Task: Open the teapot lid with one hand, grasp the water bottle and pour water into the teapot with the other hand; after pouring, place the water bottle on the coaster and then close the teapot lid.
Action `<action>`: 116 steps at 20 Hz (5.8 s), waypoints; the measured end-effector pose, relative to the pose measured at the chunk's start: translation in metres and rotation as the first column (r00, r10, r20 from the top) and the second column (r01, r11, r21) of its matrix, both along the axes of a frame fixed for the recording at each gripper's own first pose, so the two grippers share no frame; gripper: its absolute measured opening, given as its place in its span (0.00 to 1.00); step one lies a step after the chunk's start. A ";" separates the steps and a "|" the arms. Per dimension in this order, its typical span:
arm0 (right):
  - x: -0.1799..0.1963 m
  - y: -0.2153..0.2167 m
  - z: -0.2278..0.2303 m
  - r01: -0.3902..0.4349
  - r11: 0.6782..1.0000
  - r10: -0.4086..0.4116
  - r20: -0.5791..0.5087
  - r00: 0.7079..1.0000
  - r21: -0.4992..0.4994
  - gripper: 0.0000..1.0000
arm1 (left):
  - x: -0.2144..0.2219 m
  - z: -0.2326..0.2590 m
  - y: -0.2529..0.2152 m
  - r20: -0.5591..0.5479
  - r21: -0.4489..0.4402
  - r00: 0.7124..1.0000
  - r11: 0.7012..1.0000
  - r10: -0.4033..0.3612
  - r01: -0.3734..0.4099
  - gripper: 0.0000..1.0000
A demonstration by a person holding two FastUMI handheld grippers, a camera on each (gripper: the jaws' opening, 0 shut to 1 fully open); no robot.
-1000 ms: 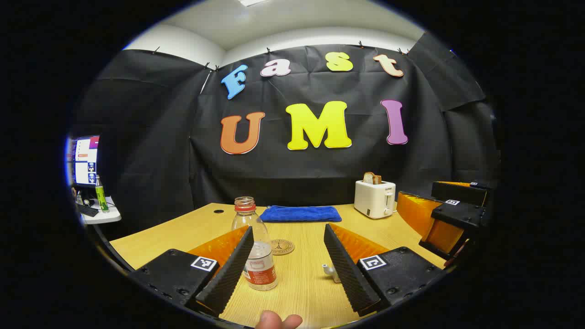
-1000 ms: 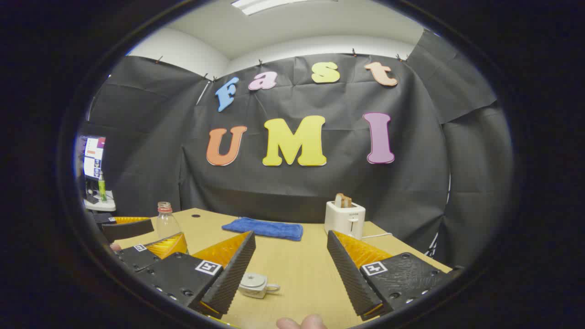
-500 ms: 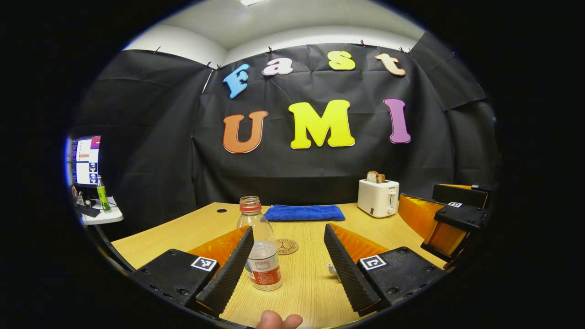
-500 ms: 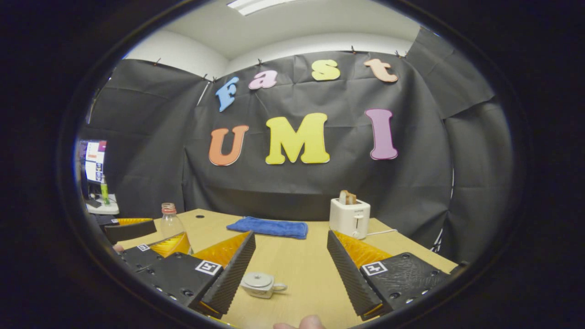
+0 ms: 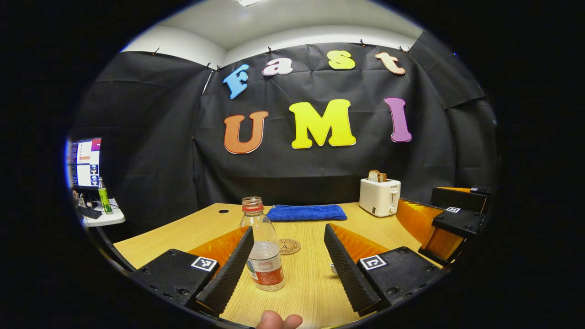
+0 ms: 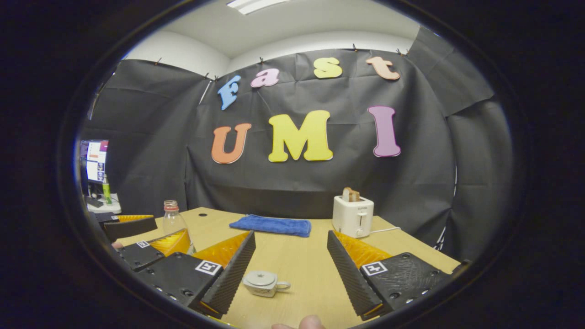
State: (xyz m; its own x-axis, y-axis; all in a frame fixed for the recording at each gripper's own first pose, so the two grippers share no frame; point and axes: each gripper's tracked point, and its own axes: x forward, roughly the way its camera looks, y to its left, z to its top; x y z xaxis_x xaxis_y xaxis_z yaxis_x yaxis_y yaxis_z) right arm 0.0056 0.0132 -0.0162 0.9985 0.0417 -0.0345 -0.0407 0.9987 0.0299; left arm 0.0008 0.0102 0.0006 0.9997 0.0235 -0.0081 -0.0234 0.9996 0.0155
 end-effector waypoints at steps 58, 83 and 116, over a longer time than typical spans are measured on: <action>0.074 0.058 -0.085 -0.222 0.975 0.219 -0.195 0.956 0.008 0.00 | -0.003 -0.092 0.050 -0.197 -0.100 0.980 0.995 -0.038 0.019 0.98; 0.035 0.010 -0.065 -0.219 0.976 0.215 -0.183 0.959 0.000 0.00 | 0.040 -0.083 0.069 -0.210 0.219 0.978 0.974 -0.009 0.056 0.75; -0.002 -0.080 -0.091 -0.156 0.987 0.159 -0.225 0.961 0.029 0.00 | 0.054 -0.058 0.040 -0.158 0.976 0.987 -0.144 0.036 0.162 0.70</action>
State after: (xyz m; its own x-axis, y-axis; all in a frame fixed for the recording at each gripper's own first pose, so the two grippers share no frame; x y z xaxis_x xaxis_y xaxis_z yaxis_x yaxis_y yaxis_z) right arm 0.0039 -0.0667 -0.1077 0.9457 0.1992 -0.2568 -0.1882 0.9798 0.0671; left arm 0.0545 0.0502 -0.0577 0.9902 0.0408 -0.1339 0.1388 -0.1604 0.9773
